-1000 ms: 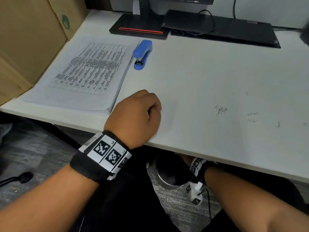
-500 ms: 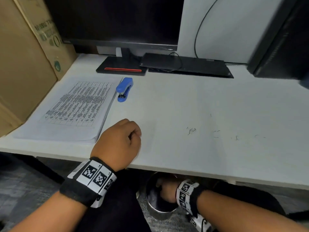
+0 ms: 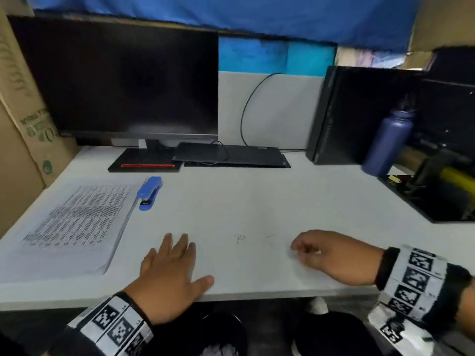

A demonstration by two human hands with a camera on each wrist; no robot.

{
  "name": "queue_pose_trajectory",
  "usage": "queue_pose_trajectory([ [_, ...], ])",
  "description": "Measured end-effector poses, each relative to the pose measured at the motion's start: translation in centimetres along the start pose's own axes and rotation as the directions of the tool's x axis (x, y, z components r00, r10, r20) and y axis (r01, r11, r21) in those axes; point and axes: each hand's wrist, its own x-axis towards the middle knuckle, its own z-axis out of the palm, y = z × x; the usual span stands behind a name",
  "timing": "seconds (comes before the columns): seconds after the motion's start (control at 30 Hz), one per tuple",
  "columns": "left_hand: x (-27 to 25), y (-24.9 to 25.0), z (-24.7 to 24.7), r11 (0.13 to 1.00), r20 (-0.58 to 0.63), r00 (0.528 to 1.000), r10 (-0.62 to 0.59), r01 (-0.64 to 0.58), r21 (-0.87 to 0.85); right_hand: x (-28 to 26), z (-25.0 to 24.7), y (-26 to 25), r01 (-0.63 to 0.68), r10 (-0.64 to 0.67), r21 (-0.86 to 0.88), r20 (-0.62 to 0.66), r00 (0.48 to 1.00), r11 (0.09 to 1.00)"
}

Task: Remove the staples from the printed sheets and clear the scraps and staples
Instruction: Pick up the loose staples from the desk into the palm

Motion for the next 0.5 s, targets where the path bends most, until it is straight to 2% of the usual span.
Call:
queue_pose_trajectory([
  [0.03,0.0,1.1,-0.4,1.000,0.041,0.999,0.023,-0.023,0.007,0.4,-0.7,1.9,-0.104,0.100,-0.108,-0.047,0.994,0.989],
  [0.1,0.2,3.0,-1.2,0.998,0.112,0.991,0.067,-0.066,-0.010,1.0,-1.2,4.3,-0.296,0.292,-0.205,-0.049,0.955,0.933],
  [0.23,2.3,6.4,-3.3,0.985,0.190,0.974,0.124,-0.097,-0.145,2.1,0.6,3.9,-0.344,0.366,-0.304,0.017,0.930,0.889],
  [0.33,3.9,7.8,-4.7,0.971,0.196,0.974,0.112,-0.065,-0.231,3.2,2.6,0.5,-0.283,0.308,-0.308,0.035,0.951,0.908],
  [0.43,4.6,8.1,-5.2,0.989,0.272,0.955,0.114,-0.084,-0.119,4.1,4.1,-3.4,-0.107,0.153,-0.284,0.144,0.978,0.953],
  [0.5,4.5,7.4,-5.6,0.988,0.319,0.935,0.153,-0.137,-0.071,5.0,3.6,-4.5,-0.016,0.054,-0.196,0.190,0.980,0.981],
])
